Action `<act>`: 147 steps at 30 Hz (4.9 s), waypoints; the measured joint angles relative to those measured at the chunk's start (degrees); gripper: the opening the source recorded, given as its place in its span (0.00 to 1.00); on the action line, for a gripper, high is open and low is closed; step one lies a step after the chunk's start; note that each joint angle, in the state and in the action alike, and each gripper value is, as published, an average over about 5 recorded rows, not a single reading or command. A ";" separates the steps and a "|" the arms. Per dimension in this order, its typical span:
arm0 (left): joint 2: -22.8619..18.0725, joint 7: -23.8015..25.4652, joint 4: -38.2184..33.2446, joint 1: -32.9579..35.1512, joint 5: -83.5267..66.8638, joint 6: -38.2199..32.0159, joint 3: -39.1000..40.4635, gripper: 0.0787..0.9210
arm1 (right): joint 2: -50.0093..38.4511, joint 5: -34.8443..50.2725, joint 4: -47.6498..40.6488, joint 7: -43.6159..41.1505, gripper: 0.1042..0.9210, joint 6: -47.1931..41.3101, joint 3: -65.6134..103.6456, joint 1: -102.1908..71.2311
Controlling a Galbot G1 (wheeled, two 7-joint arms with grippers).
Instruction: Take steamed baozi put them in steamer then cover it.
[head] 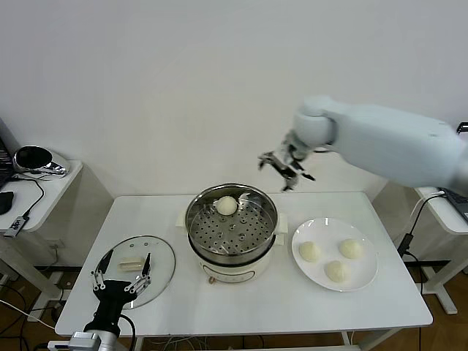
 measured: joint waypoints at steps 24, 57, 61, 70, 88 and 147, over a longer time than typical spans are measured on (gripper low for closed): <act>-0.64 -0.18 -0.66 0.82 0.09 0.69 -1.78 0.88 | -5.52 -10.69 -5.91 -0.28 0.88 -6.68 19.66 -31.12; -1.14 -0.19 -0.32 0.54 0.16 0.58 -1.67 0.88 | 3.69 -17.23 -17.67 0.83 0.63 -6.06 27.38 -41.34; -0.91 -0.19 -0.35 0.34 0.16 0.57 -1.66 0.88 | 1.65 -15.34 -15.19 -0.24 0.63 -6.78 26.11 -38.38; -0.21 -0.17 -0.78 -0.65 0.13 0.73 -1.02 0.88 | -4.00 -7.16 -7.54 -1.75 0.63 -8.95 19.31 -25.08; 0.58 -0.28 -1.08 -1.08 -1.04 0.77 -1.86 0.88 | 7.86 16.68 -1.51 4.28 0.65 -20.18 5.61 -4.40; -0.16 -0.18 -1.56 -2.33 -1.15 0.39 -0.42 0.88 | 20.45 20.81 -8.51 2.04 0.88 -28.21 -1.50 -0.19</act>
